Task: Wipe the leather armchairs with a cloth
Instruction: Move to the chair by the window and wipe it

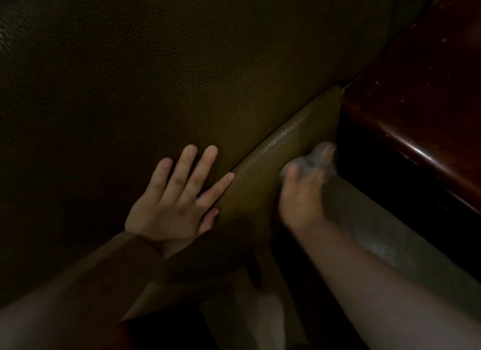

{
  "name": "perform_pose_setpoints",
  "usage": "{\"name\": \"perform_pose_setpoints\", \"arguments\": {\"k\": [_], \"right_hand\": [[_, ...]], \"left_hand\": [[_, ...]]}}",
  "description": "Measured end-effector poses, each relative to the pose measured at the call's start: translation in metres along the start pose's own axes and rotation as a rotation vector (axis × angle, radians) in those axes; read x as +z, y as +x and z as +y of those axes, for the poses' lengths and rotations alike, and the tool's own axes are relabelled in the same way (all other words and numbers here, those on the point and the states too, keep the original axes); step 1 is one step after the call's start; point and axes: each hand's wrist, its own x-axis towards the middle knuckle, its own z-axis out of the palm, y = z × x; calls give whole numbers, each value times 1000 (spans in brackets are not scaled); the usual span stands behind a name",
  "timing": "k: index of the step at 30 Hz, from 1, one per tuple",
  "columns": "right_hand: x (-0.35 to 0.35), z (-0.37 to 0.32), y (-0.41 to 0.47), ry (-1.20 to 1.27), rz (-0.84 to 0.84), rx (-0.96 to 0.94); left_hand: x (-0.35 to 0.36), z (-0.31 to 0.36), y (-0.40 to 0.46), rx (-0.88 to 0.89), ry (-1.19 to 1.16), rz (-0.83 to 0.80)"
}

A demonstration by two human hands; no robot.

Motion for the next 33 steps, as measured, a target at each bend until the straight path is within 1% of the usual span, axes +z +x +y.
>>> {"name": "perform_pose_setpoints", "arguments": {"k": [2,3,5,6,8,9,10,11,13,14,16,18,19,20,22,23,24,25,27,29,30,31,33], "right_hand": [[-13,-3,56,171,171,210],[-16,-7,68,232,193,288],[-1,-6,51,288,212,336],[10,-3,24,254,183,337],[26,-8,-35,299,32,367],[29,0,-52,263,-42,375],[27,12,-52,218,-57,375],[20,18,-34,222,-21,403],[2,34,22,273,153,460],[-6,40,48,301,209,516],[-10,43,71,388,255,573],[3,45,44,400,280,509],[15,43,13,393,250,469],[30,42,-27,401,167,433],[55,35,-113,433,-54,427],[61,34,-145,398,-125,422],[61,33,-151,327,-163,360],[56,34,-136,280,-151,315],[42,34,-77,197,26,294],[31,22,-19,300,267,321],[35,21,-10,352,344,335],[45,16,-21,358,345,353],[73,3,-79,270,226,332]], "left_hand": [[1,1,2,-5,-30,-16],[1,1,3,-5,-47,-21],[1,0,5,5,-71,-33],[-1,0,5,11,-86,-49],[-3,1,5,19,-93,-62],[-5,2,6,19,-90,-64],[-7,3,6,14,-86,-72],[-7,5,6,9,-79,-76],[-6,7,5,7,-54,-58],[-3,8,5,9,-50,-42],[2,10,4,10,-40,-17],[7,10,4,20,-14,4],[7,11,3,25,-8,3],[6,12,2,28,-10,-2],[3,12,2,18,-31,-20],[1,12,3,13,-49,-31],[-1,12,3,11,-53,-40],[-1,12,4,18,-50,-47],[-2,11,5,27,-56,-78],[-1,11,6,23,-101,-95],[0,11,7,21,-120,-100],[0,10,6,23,-135,-105],[1,8,8,36,-138,-119]]}}
